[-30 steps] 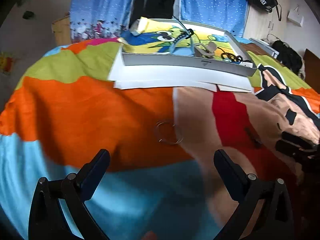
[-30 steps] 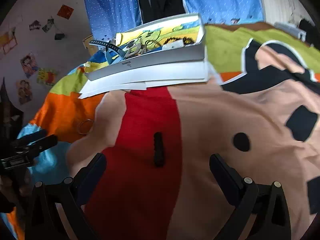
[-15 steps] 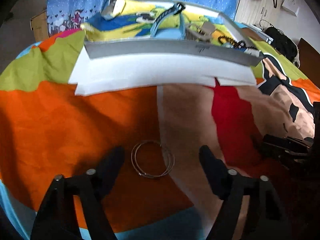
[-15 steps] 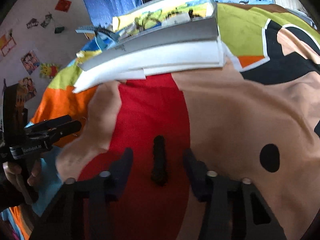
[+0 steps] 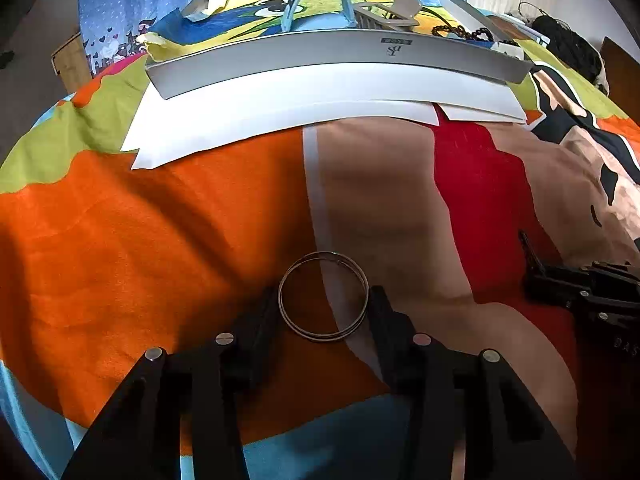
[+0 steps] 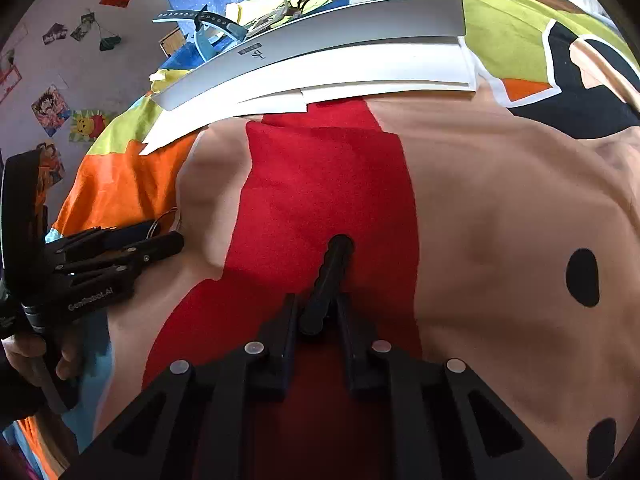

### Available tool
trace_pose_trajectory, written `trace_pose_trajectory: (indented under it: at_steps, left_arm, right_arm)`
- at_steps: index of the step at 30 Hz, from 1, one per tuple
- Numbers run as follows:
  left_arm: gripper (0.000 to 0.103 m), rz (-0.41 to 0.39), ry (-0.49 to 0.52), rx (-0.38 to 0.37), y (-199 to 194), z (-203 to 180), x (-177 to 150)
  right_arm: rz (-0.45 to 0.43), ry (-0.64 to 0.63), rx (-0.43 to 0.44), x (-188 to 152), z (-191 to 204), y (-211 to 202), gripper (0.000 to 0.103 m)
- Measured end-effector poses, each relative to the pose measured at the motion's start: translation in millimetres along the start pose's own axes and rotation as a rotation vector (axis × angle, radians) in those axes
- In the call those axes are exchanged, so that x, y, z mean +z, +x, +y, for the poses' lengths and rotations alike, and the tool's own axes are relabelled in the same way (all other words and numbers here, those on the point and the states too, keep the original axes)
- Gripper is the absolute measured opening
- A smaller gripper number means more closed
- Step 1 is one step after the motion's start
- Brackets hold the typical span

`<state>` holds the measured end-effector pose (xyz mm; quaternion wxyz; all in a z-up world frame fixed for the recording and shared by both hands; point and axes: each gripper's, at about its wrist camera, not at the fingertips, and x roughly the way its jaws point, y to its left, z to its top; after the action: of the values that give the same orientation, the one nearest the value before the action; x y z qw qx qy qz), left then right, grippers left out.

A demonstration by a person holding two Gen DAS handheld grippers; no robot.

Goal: Organize jewelry
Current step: 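Grasp the silver hoop ring with the left tool while the right tool grasps the black hair clip, then lower hoop ring and hair clip into the white tray and open both tools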

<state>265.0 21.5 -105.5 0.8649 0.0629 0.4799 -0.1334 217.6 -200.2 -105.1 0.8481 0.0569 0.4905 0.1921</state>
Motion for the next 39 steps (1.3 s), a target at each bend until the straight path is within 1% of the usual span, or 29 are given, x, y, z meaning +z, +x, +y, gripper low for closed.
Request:
trace_pose_trajectory:
  at_steps: [3, 8, 11, 15, 18, 22, 27, 32, 35, 36, 38, 39]
  left_arm:
    - [0.039, 0.003, 0.001, -0.023, -4.8, -2.6, -3.6]
    - [0.039, -0.004, -0.018, -0.074, -16.2, -9.9, -8.1]
    - [0.039, -0.013, -0.044, -0.114, -25.8, -9.7, -10.2]
    - [0.039, -0.03, -0.086, -0.167, -37.6, -7.5, -11.0]
    - [0.039, -0.046, -0.087, -0.173, -45.7, -13.6, -4.5]
    - [0.039, -0.094, -0.111, -0.18, -56.3, -13.8, 10.4]
    - [0.039, -0.205, -0.17, -0.133, -70.0, 2.5, 41.1]
    - [0.039, -0.348, -0.23, -0.033, -80.0, 34.0, 83.9]
    - [0.039, -0.381, -0.277, 0.005, -69.5, 49.5, 108.7]
    - [0.039, -0.385, -0.3, 0.015, -64.8, 54.3, 115.5]
    - [0.039, -0.389, -0.369, 0.023, -53.0, 65.3, 128.3]
    - [0.039, -0.389, -0.396, 0.029, -49.4, 70.4, 131.4]
  right_arm:
    - [0.0, 0.01, 0.011, -0.6, 0.6, -0.6, 0.015]
    - [-0.015, 0.034, 0.048, -1.6, 4.1, -3.9, 0.015]
    - [-0.036, 0.052, 0.088, -4.2, 1.6, -11.1, 0.015]
    - [-0.082, 0.045, 0.121, -3.6, 6.9, -21.4, 0.015]
    - [-0.11, 0.028, 0.129, -0.3, 12.1, -26.6, 0.015]
    - [-0.161, -0.018, 0.138, 15.2, 18.5, -33.7, 0.015]
    - [-0.253, -0.086, 0.148, 57.3, 25.6, -38.3, 0.015]
    - [-0.358, -0.134, 0.122, 117.9, 33.9, -39.2, 0.015]
    - [-0.398, -0.121, 0.098, 145.1, 35.9, -32.8, 0.015]
    - [-0.407, -0.11, 0.094, 149.0, 36.0, -31.2, 0.015]
    - [-0.429, -0.063, 0.074, 161.4, 37.8, -21.6, 0.015]
    - [-0.436, -0.035, 0.062, 162.4, 34.0, -20.9, 0.015]
